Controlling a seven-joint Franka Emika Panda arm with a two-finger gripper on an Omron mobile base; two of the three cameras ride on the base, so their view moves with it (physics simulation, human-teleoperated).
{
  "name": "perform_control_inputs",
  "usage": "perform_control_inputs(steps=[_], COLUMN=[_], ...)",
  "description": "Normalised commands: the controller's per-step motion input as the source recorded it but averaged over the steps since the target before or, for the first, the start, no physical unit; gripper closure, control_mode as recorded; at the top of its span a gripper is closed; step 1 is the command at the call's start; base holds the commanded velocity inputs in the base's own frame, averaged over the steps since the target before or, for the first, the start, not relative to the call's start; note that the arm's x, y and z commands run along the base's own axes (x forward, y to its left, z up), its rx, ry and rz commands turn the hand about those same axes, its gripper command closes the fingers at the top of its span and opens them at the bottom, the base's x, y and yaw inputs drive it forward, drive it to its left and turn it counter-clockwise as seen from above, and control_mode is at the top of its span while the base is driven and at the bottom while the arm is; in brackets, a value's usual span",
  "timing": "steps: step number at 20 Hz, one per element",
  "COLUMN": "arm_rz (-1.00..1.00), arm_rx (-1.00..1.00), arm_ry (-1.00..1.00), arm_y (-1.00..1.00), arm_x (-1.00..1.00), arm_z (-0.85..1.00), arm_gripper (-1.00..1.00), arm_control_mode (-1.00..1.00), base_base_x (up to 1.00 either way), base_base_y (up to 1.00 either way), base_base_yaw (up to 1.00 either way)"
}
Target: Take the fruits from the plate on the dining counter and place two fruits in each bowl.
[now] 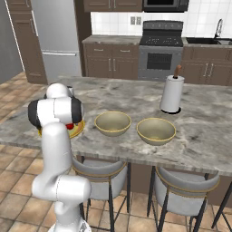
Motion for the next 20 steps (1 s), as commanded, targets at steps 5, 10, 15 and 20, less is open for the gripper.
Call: perform_control_inputs(steps=[5, 10, 15, 20], arm_rz=[0.00, -0.02, -0.11, -0.15], arm_rx=[0.00, 0.00, 0.00, 0.00], arm_ry=[0.00, -0.03, -0.03, -0.07], arm_y=[0.00, -0.10, -0.53, -0.92], arm_x=[0.00, -0.13, -0.51, -0.79], arm_z=[0.00, 0.02, 0.69, 1.00], arm_gripper=[1.00, 1.00, 1.00, 1.00], arm_control_mode=[-1.00, -1.00, -1.00, -1.00], base_base_x=[0.00, 0.00, 0.00, 0.00], base_base_y=[0.00, 0.00, 0.00, 0.00], base_base_yaw=[0.00, 0.00, 0.00, 0.00])
